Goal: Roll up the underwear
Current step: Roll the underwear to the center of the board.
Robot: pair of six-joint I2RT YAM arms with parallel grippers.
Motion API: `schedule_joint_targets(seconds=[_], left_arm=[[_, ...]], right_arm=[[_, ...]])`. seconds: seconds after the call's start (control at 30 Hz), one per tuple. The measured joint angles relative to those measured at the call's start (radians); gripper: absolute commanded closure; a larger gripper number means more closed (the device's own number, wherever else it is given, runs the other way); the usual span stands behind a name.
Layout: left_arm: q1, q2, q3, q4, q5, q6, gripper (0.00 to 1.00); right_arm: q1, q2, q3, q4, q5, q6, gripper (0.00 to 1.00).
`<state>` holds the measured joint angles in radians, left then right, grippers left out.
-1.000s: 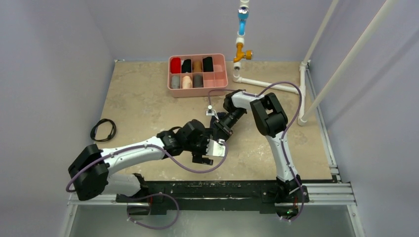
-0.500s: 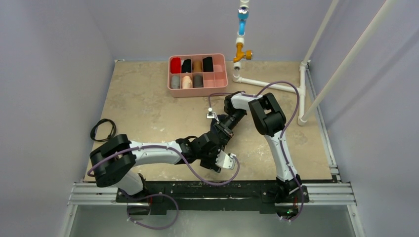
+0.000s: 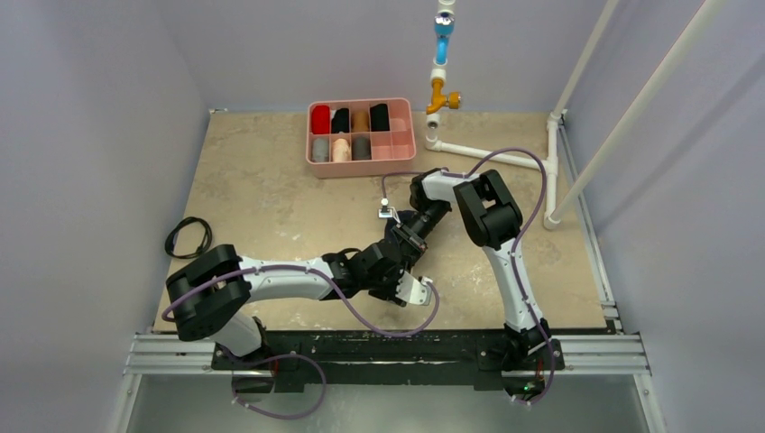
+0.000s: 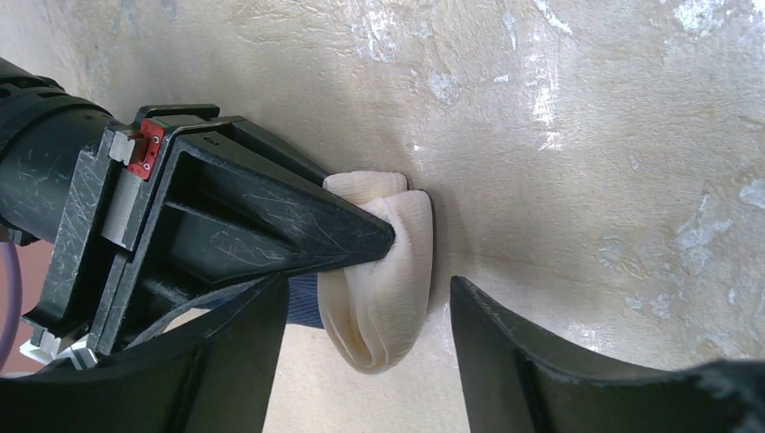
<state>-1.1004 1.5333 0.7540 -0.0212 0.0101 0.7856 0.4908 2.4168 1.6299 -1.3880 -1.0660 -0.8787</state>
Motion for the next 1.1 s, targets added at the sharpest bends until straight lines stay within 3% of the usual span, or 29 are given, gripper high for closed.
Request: schedule_joint_targets(seconds=[0.4, 0.63, 0.67, 0.73, 0.77, 1.03, 1.1], left_arm=[[0.004, 0.034, 0.010, -0.041, 0.005, -0.042, 0.58], [0.060, 0.083, 0.081, -0.119, 0.081, -0.100, 0.68], [0.066, 0.088, 0.093, -0.135, 0.096, -0.112, 0.73], [0.077, 0.099, 0.111, -0.159, 0.123, -0.130, 0.94], [0.083, 0.103, 0.118, -0.169, 0.136, -0.142, 1.00], [0.137, 0.104, 0.127, -0.190, 0.241, -0.198, 1.00], [0.153, 0.105, 0.131, -0.199, 0.269, -0.209, 1.00]], right_arm=[[0.001, -0.003, -0.017, 0.009, 0.001, 0.027, 0.99], [0.002, -0.013, -0.019, 0.021, 0.013, 0.044, 0.95], [0.002, -0.015, -0.020, 0.024, 0.017, 0.048, 0.94], [0.003, -0.020, -0.021, 0.028, 0.024, 0.054, 0.93], [0.003, -0.024, -0.023, 0.033, 0.027, 0.059, 0.92], [0.013, -0.076, -0.035, 0.083, 0.064, 0.097, 0.70], [0.013, -0.089, -0.035, 0.095, 0.073, 0.103, 0.58]])
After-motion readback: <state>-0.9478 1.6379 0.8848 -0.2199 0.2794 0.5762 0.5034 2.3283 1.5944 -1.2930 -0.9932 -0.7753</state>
